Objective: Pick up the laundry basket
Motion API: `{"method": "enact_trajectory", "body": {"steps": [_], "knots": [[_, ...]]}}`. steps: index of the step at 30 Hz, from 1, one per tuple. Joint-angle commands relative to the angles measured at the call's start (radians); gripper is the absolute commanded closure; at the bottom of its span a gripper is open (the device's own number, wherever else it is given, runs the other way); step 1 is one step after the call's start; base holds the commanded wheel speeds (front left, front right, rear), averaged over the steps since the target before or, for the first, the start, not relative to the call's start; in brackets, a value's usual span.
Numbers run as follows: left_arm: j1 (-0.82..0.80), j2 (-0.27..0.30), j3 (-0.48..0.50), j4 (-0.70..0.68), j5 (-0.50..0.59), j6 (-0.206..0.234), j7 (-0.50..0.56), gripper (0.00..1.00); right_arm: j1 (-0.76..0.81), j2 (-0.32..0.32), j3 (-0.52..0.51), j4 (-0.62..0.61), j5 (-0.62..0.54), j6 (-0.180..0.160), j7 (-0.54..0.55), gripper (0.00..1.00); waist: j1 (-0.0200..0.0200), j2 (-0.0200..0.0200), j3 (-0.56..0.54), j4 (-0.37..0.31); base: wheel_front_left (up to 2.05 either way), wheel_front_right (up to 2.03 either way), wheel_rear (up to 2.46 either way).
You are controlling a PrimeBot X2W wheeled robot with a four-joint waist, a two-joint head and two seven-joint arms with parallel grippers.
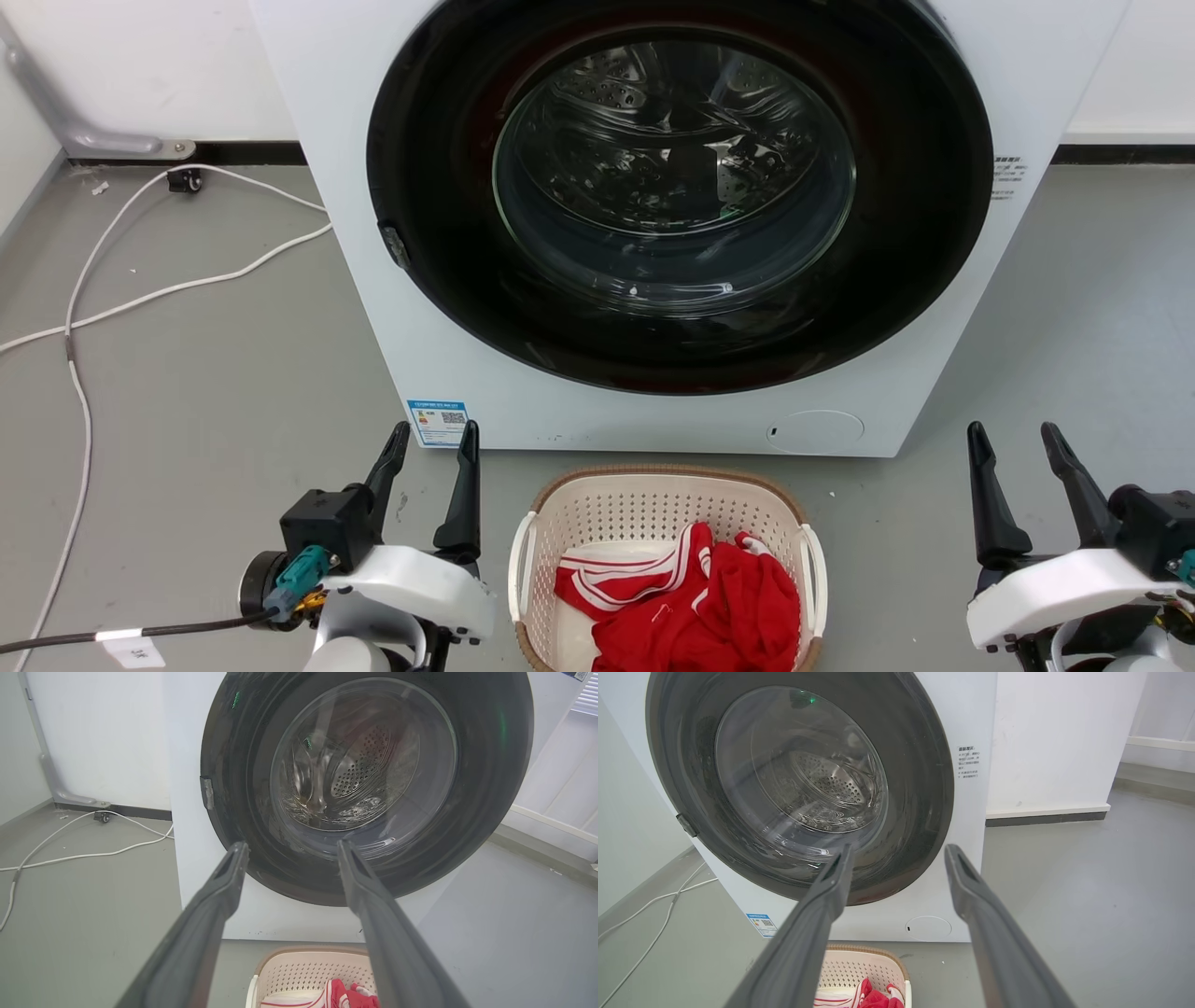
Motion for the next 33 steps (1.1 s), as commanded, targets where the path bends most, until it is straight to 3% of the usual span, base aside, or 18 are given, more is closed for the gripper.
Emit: {"method": "enact_trajectory", "body": {"steps": [1,33], "knots": [[-0.02,0.006,-0.005,-0.006,0.026,0.006,-0.01,0.0,-0.015,-0.007,0.002,-0.004,-0.028,0.0,-0.01,0.0,-0.0001,0.0,0.0,0.0,0.0,0.0,0.0],[-0.018,-0.02,-0.006,0.03,0.227,-0.006,-0.073,0.0,-0.007,0.006,0.001,0.0,-0.202,0.0,-0.065,0.0,-0.0001,0.0,0.002,0.008,0.0,0.0,0.0]]}}
